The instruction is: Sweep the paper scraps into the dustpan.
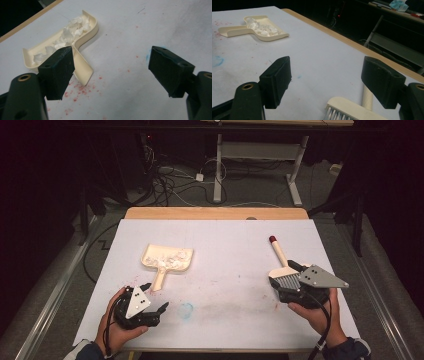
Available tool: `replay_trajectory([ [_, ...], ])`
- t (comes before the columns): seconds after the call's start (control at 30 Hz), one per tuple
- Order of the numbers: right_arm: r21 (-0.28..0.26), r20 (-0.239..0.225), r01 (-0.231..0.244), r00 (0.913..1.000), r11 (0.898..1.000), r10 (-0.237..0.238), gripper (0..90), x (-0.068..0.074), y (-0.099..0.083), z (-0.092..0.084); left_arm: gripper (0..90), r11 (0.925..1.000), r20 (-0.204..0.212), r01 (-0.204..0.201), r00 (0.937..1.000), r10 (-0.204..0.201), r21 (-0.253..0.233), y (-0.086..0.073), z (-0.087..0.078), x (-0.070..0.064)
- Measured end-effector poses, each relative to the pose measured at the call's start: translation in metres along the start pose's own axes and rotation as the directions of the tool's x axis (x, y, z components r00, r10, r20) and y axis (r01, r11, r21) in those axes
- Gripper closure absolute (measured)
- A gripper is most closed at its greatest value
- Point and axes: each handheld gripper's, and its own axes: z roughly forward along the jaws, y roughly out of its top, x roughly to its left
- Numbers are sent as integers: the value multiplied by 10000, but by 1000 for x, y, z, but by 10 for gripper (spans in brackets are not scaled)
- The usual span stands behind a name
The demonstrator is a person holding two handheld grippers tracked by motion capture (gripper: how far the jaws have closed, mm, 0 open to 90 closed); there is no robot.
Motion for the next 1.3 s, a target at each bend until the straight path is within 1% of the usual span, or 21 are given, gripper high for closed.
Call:
replay_trajectory([
  [0.17, 89, -77, 118, 9999, 9999, -117, 248, 3, -6, -1, 203, 9999, -43, -136, 9999, 136, 36, 0, -1, -2],
  [0.23, 164, -36, 238, 9997, 9996, -237, 246, 5, -8, -1, 203, 9999, -39, -162, 9999, 162, 59, 0, 0, -2],
  [0.37, 144, -138, 304, 9994, 9994, -302, 245, 7, -13, -3, 203, 9998, -28, -200, 9998, 200, 91, -1, 1, -2],
  [0.6, 217, 15, 278, 9996, 9994, -279, 245, 8, -21, -6, 203, 9992, -34, -328, 9995, 329, 208, -2, 2, -2],
  [0.73, 280, 134, 395, 9991, 9988, -399, 245, 8, -27, -7, 203, 9991, -7, -345, 9994, 346, 261, -2, 3, -2],
  [0.93, 304, 173, 366, 9992, 9989, -372, 243, 9, -36, -13, 203, 9985, -3, -468, 9989, 468, 285, -2, 3, -4],
  [1.03, 268, 168, 201, 9996, 9994, -205, 242, 8, -43, -15, 203, 9987, -26, -408, 9992, 409, 304, -2, 3, -3],
  [1.17, 500, 235, 237, 9994, 9985, -249, 239, 8, -54, -16, 203, 9989, -74, -354, 9993, 356, 300, -3, 3, -2],
  [1.3, 729, 270, 81, 9996, 9973, -101, 239, 8, -62, -17, 203, 9993, -42, -292, 9996, 293, 252, -2, 4, -1],
])
